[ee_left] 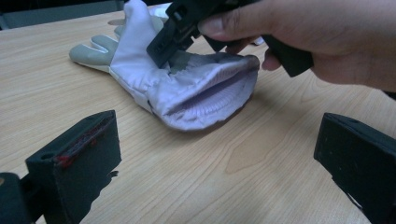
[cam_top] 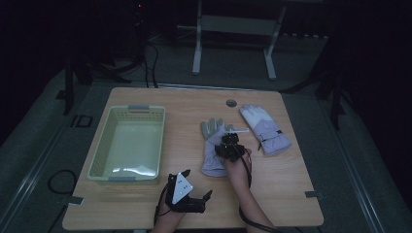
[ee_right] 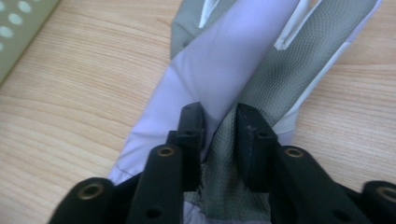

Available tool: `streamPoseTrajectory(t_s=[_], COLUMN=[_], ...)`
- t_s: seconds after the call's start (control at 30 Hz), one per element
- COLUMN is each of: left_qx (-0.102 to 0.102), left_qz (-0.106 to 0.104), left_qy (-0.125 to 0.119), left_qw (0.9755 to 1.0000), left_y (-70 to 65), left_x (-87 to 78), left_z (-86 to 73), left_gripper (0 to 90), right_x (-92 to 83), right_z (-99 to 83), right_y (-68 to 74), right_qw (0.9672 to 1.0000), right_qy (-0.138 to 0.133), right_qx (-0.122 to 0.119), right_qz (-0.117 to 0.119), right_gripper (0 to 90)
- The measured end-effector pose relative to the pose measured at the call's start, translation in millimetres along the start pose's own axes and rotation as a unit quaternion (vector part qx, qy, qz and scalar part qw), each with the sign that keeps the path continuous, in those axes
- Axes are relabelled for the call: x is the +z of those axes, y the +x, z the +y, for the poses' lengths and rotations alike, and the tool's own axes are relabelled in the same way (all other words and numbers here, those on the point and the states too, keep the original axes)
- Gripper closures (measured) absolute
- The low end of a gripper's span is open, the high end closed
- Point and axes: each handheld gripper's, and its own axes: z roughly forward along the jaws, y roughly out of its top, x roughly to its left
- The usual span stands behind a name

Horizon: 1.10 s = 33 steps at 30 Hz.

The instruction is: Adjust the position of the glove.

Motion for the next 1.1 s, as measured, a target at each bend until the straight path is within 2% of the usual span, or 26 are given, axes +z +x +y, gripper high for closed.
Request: streamPoseTrajectory(t_s=[0.13, 0.23, 0.33, 0.43, 0.5, 0.57, 0.63, 0.83, 1.0, 1.1], left_qx=[-0.003, -0.004, -0.006, -0.009, -0.011, -0.011, -0.011, -0.014, -0.013, -0.015], left_qz=[0.001, 0.0, -0.001, -0.003, -0.004, -0.004, -0.005, -0.007, -0.011, -0.011], left_qy=[0.001, 0.001, 0.002, 0.002, 0.002, 0.002, 0.002, 0.001, 0.002, 0.002], left_qw=[1.0, 1.0, 1.0, 1.0, 0.9999, 0.9999, 0.9999, 0.9999, 0.9999, 0.9998], left_y=[0.4, 0.7, 1.2, 1.9, 2.2, 2.2, 2.2, 2.8, 2.6, 2.9], left_x=[0.2, 0.3, 0.4, 0.6, 0.6, 0.6, 0.5, 0.7, 0.6, 0.7], left_z=[0.1, 0.1, 0.1, 0.2, 0.2, 0.2, 0.2, 0.2, 0.2, 0.2], left_gripper=[0.7, 0.7, 0.7, 0.8, 0.8, 0.8, 0.8, 0.8, 0.8, 0.8], right_x=[2.2, 0.7, -7.5, -19.8, -29.5, -36.8, -47.3, -66.8, -73.8, -75.9], right_z=[-0.7, 0.6, 4.4, 8.5, 10.9, 12.5, 15.2, 24.9, 30.9, 34.5], right_y=[-0.2, -3.6, -7.2, -13.1, -17.4, -22.0, -29.3, -61.1, -90.0, -106.2], right_qw=[0.9999, 1.0, 0.9998, 0.9994, 0.999, 0.9985, 0.9975, 0.9975, 0.9975, 0.9978], right_qy=[-0.001, 0.0, 0.001, -0.011, -0.01, -0.014, -0.03, -0.045, -0.044, -0.043], right_qx=[-0.011, -0.001, -0.008, -0.031, -0.04, -0.049, -0.059, -0.049, -0.043, -0.042], right_qz=[-0.001, 0.008, 0.016, 0.006, -0.016, -0.019, -0.022, -0.023, -0.035, -0.028], right_gripper=[61.1, 55.4, 54.0, 53.1, 51.8, 56.1, 52.7, 47.7, 35.1, 27.7])
